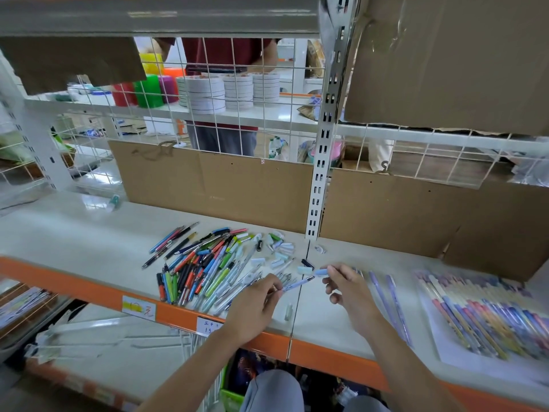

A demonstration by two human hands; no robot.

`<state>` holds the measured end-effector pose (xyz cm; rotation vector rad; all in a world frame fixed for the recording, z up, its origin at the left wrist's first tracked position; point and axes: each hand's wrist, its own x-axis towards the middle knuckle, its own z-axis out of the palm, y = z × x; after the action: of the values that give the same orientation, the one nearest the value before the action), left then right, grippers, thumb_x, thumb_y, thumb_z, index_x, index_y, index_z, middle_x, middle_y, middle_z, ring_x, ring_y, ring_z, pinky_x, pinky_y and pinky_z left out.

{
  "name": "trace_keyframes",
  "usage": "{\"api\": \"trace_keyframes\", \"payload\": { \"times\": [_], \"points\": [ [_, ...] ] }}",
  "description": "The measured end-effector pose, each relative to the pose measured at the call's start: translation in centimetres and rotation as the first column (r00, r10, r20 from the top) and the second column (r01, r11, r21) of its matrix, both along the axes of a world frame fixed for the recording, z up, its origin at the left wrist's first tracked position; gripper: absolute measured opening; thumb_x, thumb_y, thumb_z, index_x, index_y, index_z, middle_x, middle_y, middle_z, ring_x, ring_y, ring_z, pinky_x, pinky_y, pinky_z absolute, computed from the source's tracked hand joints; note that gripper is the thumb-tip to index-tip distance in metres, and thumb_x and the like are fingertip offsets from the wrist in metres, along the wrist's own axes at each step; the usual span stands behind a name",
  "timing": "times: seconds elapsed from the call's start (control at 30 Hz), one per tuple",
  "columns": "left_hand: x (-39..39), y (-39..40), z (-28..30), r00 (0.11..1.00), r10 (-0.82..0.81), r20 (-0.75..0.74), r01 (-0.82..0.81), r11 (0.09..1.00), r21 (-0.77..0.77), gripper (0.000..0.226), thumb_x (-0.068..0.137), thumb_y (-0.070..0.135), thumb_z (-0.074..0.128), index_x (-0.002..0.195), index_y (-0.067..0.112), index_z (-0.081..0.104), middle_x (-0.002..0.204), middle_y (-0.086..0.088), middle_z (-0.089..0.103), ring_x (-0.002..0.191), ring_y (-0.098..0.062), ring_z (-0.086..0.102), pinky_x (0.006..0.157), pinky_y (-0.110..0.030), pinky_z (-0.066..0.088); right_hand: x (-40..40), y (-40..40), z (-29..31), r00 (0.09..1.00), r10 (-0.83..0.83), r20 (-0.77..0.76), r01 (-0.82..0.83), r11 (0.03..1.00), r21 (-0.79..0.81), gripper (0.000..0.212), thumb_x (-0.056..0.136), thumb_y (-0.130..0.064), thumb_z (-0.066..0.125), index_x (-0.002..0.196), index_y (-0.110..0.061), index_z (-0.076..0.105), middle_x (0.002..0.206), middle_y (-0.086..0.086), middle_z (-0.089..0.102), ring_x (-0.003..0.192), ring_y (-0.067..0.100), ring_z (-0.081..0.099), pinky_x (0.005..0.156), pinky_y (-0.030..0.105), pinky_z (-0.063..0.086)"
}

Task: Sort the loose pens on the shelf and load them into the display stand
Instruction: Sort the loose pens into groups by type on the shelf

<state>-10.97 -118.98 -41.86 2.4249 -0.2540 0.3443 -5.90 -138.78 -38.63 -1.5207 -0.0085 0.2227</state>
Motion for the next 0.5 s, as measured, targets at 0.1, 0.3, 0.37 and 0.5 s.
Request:
{"api": "trace_keyframes", "payload": {
  "times": [0.1,0.3,0.37,0.5],
  "points": [
    [-0.05,0.18,-0.03,1.000,0.014,0.006,-0.014,1.000,0.015,0.008,0.097,0.025,0.047,0.098,0.019,0.052,0.069,0.013,0.055,0.052,-0.004,0.044,0.050,-0.026,0.036,0.13,-0.24,-0.03,0.999,0.008,0.032,-0.007,0.999,-0.038,0.019,0.098,-0.011,0.046,0.093,-0.005,0.063,0.072,0.003,0.052,0.056,0.008,0.047,0.047,0.018,0.035],
    [-0.07,0.05,-0.17,1.000,0.026,0.017,-0.026,1.000,0.016,0.010,0.097,0.027,0.047,0.099,0.019,0.054,0.067,0.016,0.052,0.054,-0.003,0.046,0.053,-0.025,0.038,0.14,-0.38,-0.21,0.978,0.169,0.122,-0.132,0.955,-0.265,0.017,0.096,-0.011,0.049,0.095,-0.007,0.065,0.073,0.002,0.054,0.056,0.004,0.049,0.047,0.018,0.038],
    [0.05,0.06,-0.35,0.999,0.035,0.033,-0.036,0.999,0.036,0.016,0.098,0.031,0.045,0.099,0.020,0.056,0.069,0.015,0.052,0.058,-0.003,0.047,0.056,-0.027,0.041,0.03,-0.35,-0.18,0.975,0.173,0.141,-0.126,0.948,-0.294,0.017,0.096,-0.010,0.049,0.092,-0.009,0.065,0.072,0.001,0.055,0.055,0.003,0.049,0.048,0.018,0.038],
    [0.32,0.29,-0.68,0.998,0.027,0.049,-0.028,0.999,0.018,0.035,0.094,0.043,0.037,0.094,0.016,0.060,0.076,0.008,0.055,0.062,-0.005,0.047,0.057,-0.030,0.040,0.15,-0.98,0.62,0.979,0.005,0.206,0.046,0.969,-0.243,0.020,0.096,-0.011,0.048,0.088,-0.012,0.066,0.067,0.001,0.053,0.052,0.004,0.047,0.047,0.018,0.038]
  ]
}}
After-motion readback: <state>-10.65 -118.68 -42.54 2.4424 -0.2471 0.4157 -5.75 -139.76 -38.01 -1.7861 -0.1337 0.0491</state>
